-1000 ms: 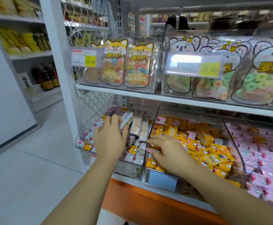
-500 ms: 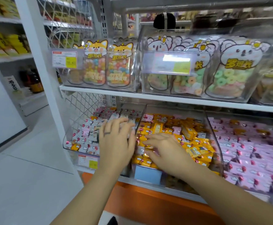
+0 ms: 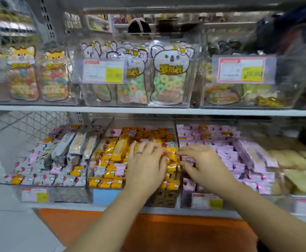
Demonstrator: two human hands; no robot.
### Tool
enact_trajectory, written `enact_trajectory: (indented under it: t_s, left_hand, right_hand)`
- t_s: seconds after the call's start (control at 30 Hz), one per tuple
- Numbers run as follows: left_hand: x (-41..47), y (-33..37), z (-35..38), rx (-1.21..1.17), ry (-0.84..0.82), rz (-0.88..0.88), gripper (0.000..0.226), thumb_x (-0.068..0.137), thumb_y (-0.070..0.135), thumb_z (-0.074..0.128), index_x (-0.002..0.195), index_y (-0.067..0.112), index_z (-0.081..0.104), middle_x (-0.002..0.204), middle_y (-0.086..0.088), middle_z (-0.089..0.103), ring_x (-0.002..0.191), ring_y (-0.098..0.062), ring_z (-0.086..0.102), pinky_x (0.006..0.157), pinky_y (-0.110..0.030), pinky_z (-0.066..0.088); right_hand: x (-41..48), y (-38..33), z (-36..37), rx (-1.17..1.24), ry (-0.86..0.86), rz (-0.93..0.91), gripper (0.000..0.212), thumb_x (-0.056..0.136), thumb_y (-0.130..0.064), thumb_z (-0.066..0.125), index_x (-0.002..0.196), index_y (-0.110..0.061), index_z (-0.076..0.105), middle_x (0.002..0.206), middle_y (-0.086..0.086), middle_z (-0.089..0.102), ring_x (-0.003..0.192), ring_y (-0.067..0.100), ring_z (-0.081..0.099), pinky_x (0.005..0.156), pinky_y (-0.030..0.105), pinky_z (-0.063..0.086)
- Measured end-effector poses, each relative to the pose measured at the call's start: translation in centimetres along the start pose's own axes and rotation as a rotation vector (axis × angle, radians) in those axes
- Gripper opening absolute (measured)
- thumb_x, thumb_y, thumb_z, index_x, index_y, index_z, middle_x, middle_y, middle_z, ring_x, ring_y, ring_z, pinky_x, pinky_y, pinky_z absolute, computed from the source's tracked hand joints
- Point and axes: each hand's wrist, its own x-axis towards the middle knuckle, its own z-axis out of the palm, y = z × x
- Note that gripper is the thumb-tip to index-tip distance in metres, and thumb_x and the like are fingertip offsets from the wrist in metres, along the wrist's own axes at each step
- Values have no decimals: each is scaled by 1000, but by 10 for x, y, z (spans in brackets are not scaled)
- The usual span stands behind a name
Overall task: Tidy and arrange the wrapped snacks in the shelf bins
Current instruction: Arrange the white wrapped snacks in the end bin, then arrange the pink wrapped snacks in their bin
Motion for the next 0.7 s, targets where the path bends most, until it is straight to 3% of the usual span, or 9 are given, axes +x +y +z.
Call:
enact_trajectory:
  t_s: [0.1, 0.23, 0.33, 0.5, 0.7]
  left_hand:
    - [4, 14, 14, 30, -117, 21, 19, 90, 33, 52, 103, 30, 67, 104, 10, 61, 109, -16, 52, 110, -47, 24]
    - [12, 25, 21, -8, -221, 8, 30, 97, 32, 43, 124, 34, 58, 121, 13, 57, 123, -13, 45, 115, -43, 10]
    - [15, 26, 24, -2, -216, 26, 32, 96, 27, 46, 124, 34, 59, 120, 10, 61, 120, -17, 50, 113, -45, 15]
    - [19, 26, 24, -8, -261, 22, 34, 96, 27, 47, 128, 36, 55, 124, 11, 60, 123, -15, 47, 114, -44, 15]
    - [19, 25, 22, -12, -313, 12, 39, 98, 30, 41, 135, 41, 45, 133, 14, 53, 129, -11, 39, 116, -38, 8]
  right_hand:
    - [-7, 27, -8, -17, 8, 64, 26, 85, -24, 58, 106, -16, 71, 110, 1, 69, 107, 23, 61, 97, 42, 44]
    - [-1, 53, -12, -18, -82, 154, 29, 91, -20, 56, 119, -17, 65, 120, -1, 65, 113, 20, 56, 103, 35, 40]
    - [9, 63, -7, -4, -127, 206, 32, 94, -19, 50, 124, -16, 61, 125, 2, 62, 115, 20, 55, 100, 31, 41]
    - [31, 70, 12, -9, -164, 281, 26, 96, -21, 47, 107, -8, 67, 105, 13, 68, 95, 29, 62, 85, 40, 51]
    - [58, 77, 27, -63, -223, 337, 21, 91, -10, 53, 107, -10, 68, 104, 11, 67, 92, 27, 64, 88, 40, 52]
